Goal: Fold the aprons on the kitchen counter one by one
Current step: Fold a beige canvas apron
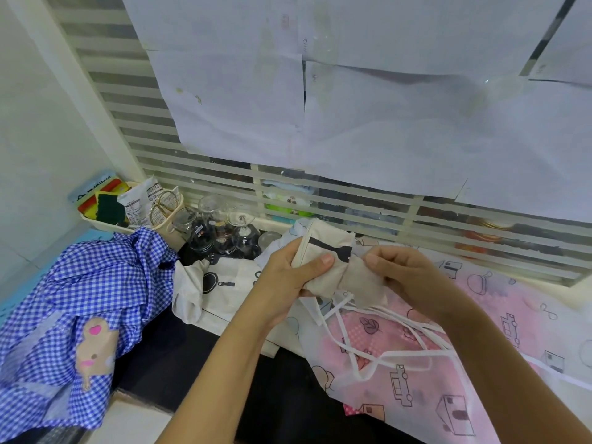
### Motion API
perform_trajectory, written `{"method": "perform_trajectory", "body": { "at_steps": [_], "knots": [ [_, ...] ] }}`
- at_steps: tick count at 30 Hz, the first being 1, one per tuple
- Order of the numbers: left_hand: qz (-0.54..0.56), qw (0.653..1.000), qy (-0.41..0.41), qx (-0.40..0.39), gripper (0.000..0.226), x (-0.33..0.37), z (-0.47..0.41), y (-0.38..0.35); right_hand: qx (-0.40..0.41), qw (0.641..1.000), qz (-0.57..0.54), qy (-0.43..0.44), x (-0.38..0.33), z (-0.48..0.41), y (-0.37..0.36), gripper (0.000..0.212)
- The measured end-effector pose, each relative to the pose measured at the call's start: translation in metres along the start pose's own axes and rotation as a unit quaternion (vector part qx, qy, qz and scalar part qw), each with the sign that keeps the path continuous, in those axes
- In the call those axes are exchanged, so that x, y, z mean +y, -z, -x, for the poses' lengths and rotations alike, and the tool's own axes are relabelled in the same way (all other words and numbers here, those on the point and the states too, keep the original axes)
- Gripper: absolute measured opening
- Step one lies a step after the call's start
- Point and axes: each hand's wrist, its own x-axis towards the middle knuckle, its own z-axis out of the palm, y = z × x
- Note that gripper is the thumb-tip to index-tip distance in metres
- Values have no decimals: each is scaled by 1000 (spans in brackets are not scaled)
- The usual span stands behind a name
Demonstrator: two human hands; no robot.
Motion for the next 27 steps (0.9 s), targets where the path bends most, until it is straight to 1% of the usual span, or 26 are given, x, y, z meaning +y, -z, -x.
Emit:
{"method": "perform_trajectory", "body": {
  "at_steps": [2,5,7,9,10,12,13,14,15,16,17,19,20,22,23,25,27],
  "knots": [
    [-7,1000,-8,-13,36,3,0,0,-4,1000,1,1,-4,0,3,27],
    [-11,999,-11,-45,35,6,1,0,-21,1000,1,10,-3,-1,6,27],
    [-17,998,-5,-68,33,7,1,0,-42,999,12,-14,-4,0,6,33],
    [-29,995,4,-91,30,7,0,0,-78,995,53,-24,-4,1,4,23],
    [-35,994,6,-99,29,6,-1,1,-83,993,78,-18,-5,1,2,18],
    [-43,994,9,-98,30,7,-2,1,-45,995,92,6,-7,1,-1,14],
    [-40,996,10,-84,32,7,-3,1,-13,995,98,20,-6,1,-2,12],
    [-33,997,11,-63,36,7,-4,1,21,992,125,30,-5,1,-2,10],
    [-24,999,16,-37,39,8,-4,0,54,982,177,32,-4,1,-3,11],
    [-15,1000,21,-12,42,8,-6,1,82,965,246,30,-4,2,-5,17],
    [-5,1000,26,11,44,9,-7,1,109,933,340,41,-3,3,-7,23],
    [10,997,44,57,39,9,-11,2,149,832,519,130,0,4,-11,36],
    [8,995,55,84,33,10,-13,2,141,793,568,171,1,5,-10,39],
    [-31,989,75,125,24,11,-16,2,99,747,619,222,-2,6,-6,38],
    [-74,985,79,132,22,11,-18,2,69,726,642,238,-5,6,-5,37],
    [-200,970,67,120,23,9,-21,1,-12,692,681,239,-14,2,-8,27],
    [-318,945,41,70,26,7,-22,-2,-80,672,709,201,-24,-2,-13,13]
  ]
}}
